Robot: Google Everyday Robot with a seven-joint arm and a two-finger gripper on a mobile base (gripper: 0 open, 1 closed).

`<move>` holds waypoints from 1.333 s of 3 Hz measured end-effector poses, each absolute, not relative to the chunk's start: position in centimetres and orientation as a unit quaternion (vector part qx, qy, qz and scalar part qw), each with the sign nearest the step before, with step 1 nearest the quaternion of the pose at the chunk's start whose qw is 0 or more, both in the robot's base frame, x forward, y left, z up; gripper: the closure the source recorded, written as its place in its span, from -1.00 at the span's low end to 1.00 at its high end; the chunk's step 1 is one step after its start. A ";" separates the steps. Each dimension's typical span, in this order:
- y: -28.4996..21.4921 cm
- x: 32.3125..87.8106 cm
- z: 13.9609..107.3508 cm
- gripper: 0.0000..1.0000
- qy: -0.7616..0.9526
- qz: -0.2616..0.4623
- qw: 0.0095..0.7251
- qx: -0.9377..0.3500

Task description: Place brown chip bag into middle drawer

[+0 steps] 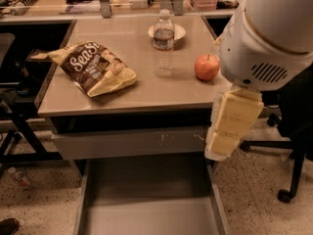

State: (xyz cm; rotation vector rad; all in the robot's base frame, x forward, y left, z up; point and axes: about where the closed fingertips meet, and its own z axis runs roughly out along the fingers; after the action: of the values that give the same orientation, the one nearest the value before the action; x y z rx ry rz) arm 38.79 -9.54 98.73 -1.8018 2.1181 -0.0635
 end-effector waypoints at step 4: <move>-0.6 49.4 94.8 -1.00 0.756 0.022 0.176 -0.630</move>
Offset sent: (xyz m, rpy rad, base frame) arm 0.0954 0.0836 -0.0333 0.0697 0.0350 -0.0425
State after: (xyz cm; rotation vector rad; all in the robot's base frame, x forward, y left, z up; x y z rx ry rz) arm 49.43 -0.63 94.78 -1.7838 2.1408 0.0635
